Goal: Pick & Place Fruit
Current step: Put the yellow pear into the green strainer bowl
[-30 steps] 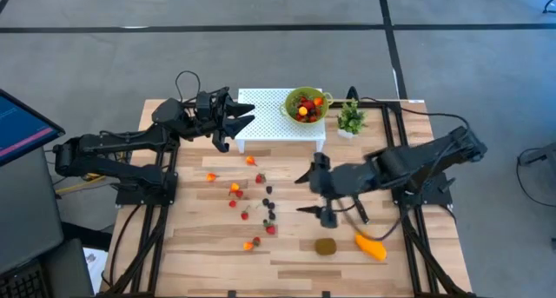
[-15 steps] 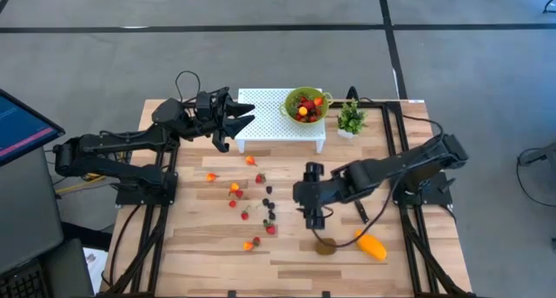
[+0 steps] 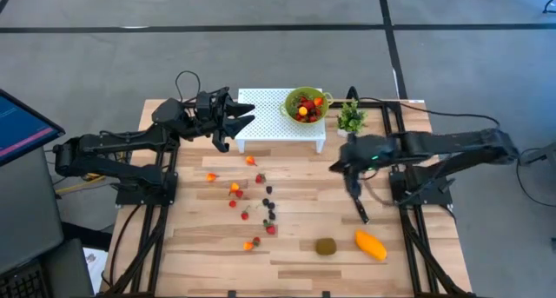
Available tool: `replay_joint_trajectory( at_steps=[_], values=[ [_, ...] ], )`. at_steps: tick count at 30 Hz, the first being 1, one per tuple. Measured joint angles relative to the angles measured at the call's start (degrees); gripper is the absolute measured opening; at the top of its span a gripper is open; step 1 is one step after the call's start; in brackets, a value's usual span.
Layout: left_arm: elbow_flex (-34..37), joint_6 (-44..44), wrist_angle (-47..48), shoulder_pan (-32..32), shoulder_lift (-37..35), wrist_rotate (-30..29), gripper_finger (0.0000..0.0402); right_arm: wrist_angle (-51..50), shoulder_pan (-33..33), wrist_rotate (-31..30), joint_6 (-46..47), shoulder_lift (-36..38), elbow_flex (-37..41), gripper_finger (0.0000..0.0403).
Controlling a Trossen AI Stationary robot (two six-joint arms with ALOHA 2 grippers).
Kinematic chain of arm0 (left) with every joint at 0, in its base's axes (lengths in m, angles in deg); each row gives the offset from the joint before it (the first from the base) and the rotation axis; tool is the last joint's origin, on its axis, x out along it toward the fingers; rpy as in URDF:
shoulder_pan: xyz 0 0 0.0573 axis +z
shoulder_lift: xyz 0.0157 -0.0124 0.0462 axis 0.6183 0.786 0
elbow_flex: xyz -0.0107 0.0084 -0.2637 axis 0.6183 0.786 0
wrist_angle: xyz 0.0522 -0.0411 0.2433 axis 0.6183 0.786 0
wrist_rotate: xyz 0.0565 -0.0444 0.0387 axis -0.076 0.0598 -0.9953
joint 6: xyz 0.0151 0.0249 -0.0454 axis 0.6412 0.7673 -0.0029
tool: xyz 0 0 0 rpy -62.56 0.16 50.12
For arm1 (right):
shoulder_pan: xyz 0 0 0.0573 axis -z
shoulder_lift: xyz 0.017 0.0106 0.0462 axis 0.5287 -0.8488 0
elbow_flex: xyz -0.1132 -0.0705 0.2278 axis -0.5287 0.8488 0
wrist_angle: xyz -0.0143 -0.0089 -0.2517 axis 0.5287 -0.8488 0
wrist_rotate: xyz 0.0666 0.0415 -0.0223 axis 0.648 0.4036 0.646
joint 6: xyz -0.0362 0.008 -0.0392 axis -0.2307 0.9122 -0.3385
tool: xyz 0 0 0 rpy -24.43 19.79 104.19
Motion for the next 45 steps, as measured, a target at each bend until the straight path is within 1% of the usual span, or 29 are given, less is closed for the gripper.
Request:
replay_joint_trajectory(
  at_steps=[3,6,10,15,21,29,36,40,43,45],
  values=[
    [0.0,0.01,0.01,-0.01,0.0,0.01,0.0159,1.28,2.49,0.03,-0.79,8.61,5.21,0.0021],
    [0.0,-0.02,0.02,-0.01,0.0,0.01,0.0159,1.9,4.16,0.26,-2.53,16.28,8.71,0.0033],
    [0.0,0.01,0.02,0.01,-0.02,0.01,0.0159,1.65,5.17,2.74,-4.47,23.97,11.72,0.0027],
    [0.0,-0.01,0.0,-0.01,0.0,-0.01,0.0159,1.48,5.2,2.95,-3.99,34.79,13.11,0.0003],
    [0.0,0.01,0.02,-0.01,0.0,0.0,0.0159,1.05,5.09,2.95,-3.84,43.32,13.44,0.0009],
    [0.0,-0.26,0.0,-0.01,0.0,0.01,0.0159,1.04,5.09,2.95,-3.84,51.06,13.42,0.002],
    [0.0,-2.2,0.25,0.0,0.0,0.5,0.0159,0.99,5.1,2.95,-3.84,55.17,13.43,0.0018],
    [-0.01,-3.7,0.28,-0.01,-0.01,3.46,0.0159,1.01,5.1,2.95,-3.84,56.49,13.46,0.0015],
    [-0.02,-4.35,0.33,-0.3,0.0,8.76,0.0159,1.12,5.09,2.95,-3.84,56.66,13.4,0.0015],
    [-0.03,-2.59,-0.03,-1.44,0.91,12.24,0.0159,1.05,5.1,2.93,-3.82,56.62,13.44,0.0016]
  ],
)
